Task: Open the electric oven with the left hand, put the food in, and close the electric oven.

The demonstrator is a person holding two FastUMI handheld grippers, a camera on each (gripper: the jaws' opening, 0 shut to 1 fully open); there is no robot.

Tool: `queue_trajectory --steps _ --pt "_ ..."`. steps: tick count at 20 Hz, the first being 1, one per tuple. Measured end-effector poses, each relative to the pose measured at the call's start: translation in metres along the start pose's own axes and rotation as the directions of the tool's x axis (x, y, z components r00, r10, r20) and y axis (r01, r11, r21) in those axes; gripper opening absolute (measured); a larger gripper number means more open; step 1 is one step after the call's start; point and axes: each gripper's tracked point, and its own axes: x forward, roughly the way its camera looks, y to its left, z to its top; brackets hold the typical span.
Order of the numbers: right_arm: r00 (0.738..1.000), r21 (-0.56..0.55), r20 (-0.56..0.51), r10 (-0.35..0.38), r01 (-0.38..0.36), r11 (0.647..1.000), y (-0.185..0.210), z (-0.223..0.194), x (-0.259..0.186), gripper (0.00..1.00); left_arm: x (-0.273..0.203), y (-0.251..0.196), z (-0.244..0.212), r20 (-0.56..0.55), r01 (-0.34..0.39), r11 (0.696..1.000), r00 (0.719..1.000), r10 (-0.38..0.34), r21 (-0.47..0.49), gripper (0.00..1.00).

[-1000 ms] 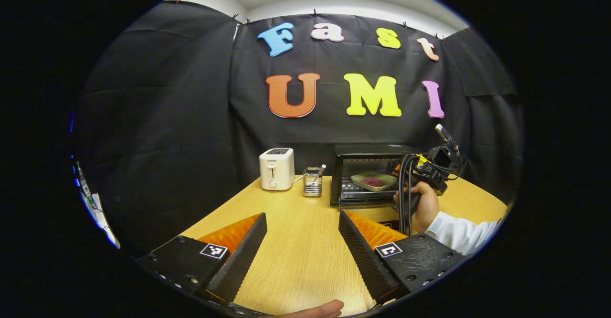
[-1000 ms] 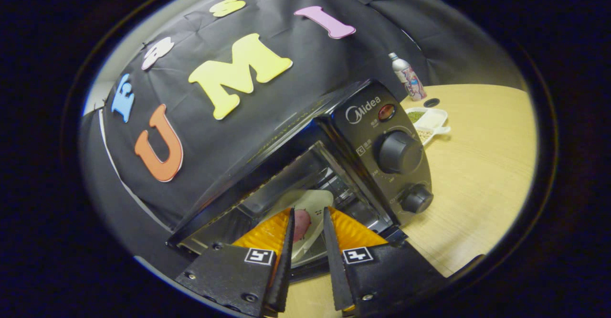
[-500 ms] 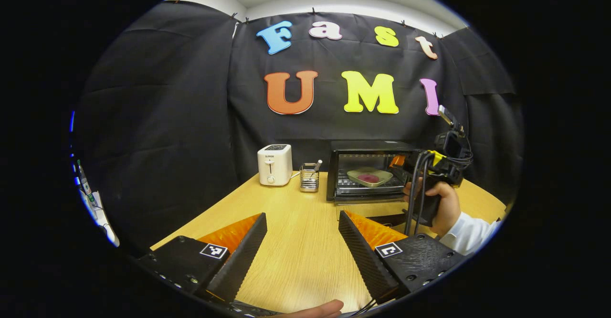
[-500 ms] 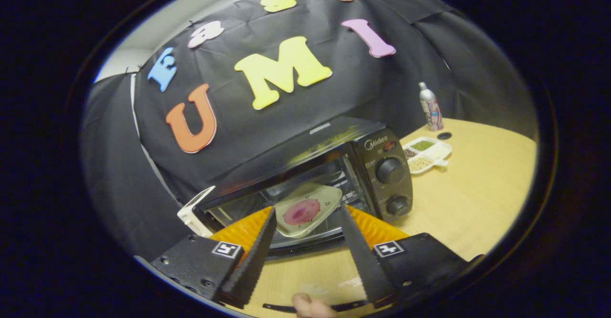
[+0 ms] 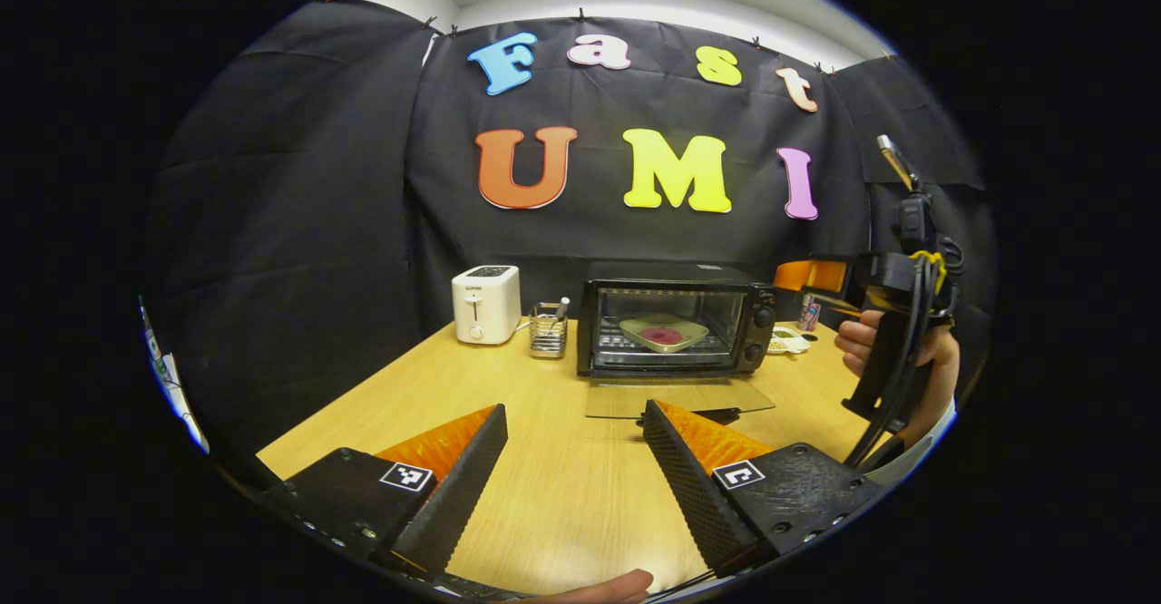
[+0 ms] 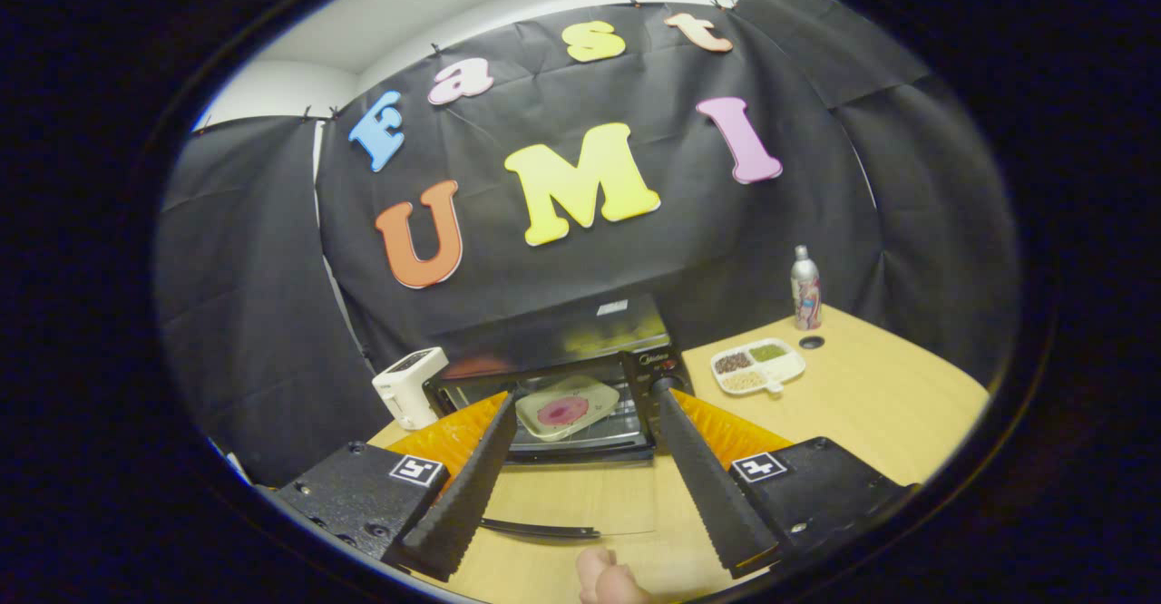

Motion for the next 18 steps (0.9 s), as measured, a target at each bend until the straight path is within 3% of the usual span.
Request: queue_trajectory --steps 2,4,11,18 --pt "1.000 -0.033 0.014 0.017 -0.016 0.999 -0.013 0.017 -0.024 1.00 0.008 -0.018 -0.003 -0.017 0.017 1.000 1.000 -0.017 0.004 0.96" --pt "0.999 -0.056 0.044 0.023 -0.020 0.998 -0.027 0.038 -0.052 0.96 0.017 -0.038 -0.011 -0.044 0.044 0.999 0.998 -0.043 0.013 0.96" --pt "0.985 -0.113 0.173 -0.019 0.039 0.993 -0.085 0.097 -0.123 0.95 0.054 -0.093 -0.044 -0.150 0.120 0.992 0.982 -0.114 0.035 0.96" --pt "0.970 -0.150 0.230 -0.079 0.115 0.982 -0.139 0.109 -0.148 0.96 0.102 -0.129 -0.094 -0.295 0.159 0.985 0.946 -0.132 0.071 0.96"
